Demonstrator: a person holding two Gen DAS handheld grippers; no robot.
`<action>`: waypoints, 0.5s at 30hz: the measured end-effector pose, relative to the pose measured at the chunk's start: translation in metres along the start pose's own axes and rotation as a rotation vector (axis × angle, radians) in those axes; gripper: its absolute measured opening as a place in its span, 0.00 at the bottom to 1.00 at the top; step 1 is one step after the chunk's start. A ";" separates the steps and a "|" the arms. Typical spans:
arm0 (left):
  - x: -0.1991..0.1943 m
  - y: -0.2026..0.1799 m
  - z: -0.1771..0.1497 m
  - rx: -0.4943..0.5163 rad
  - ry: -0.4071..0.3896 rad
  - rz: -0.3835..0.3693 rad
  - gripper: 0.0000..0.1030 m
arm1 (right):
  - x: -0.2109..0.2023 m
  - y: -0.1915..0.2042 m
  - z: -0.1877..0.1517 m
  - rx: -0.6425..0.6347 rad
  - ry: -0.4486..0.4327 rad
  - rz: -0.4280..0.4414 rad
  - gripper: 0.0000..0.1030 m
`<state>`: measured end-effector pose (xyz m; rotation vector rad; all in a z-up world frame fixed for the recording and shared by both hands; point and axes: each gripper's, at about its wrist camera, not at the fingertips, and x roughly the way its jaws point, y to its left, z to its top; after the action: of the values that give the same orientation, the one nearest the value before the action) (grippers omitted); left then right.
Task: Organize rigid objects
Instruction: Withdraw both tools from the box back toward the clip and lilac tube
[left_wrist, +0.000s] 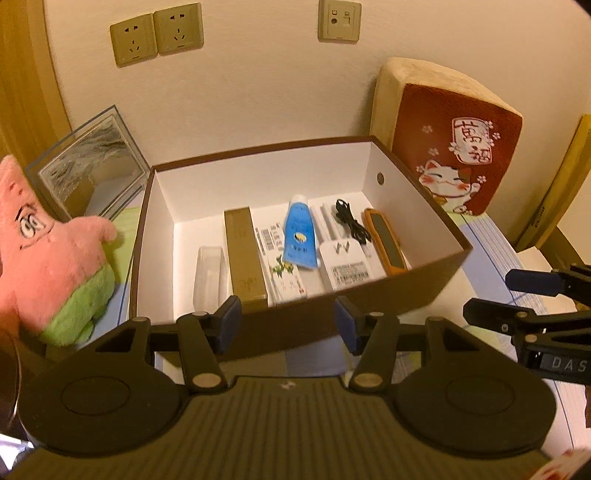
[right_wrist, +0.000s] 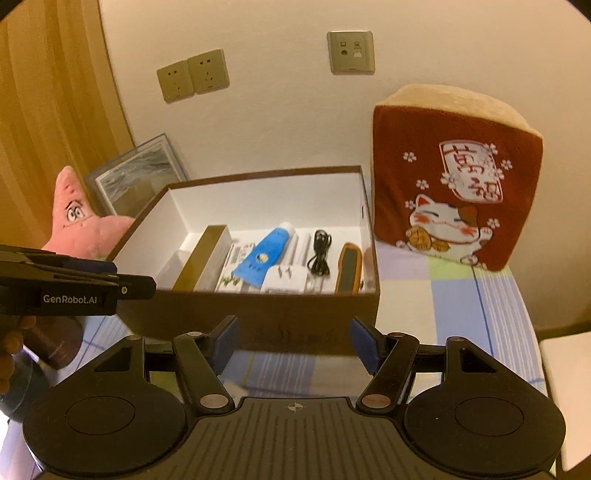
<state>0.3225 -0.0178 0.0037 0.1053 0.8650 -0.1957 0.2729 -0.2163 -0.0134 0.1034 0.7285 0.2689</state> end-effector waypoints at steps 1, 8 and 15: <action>-0.003 0.000 -0.004 -0.002 0.002 0.000 0.50 | -0.002 0.001 -0.003 0.003 0.004 0.002 0.62; -0.022 -0.003 -0.034 -0.015 0.027 -0.003 0.50 | -0.019 0.014 -0.026 0.001 0.032 0.029 0.62; -0.040 -0.008 -0.066 -0.033 0.053 0.001 0.50 | -0.031 0.020 -0.047 0.002 0.058 0.045 0.62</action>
<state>0.2464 -0.0094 -0.0088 0.0798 0.9202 -0.1786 0.2147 -0.2059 -0.0248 0.1144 0.7851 0.3156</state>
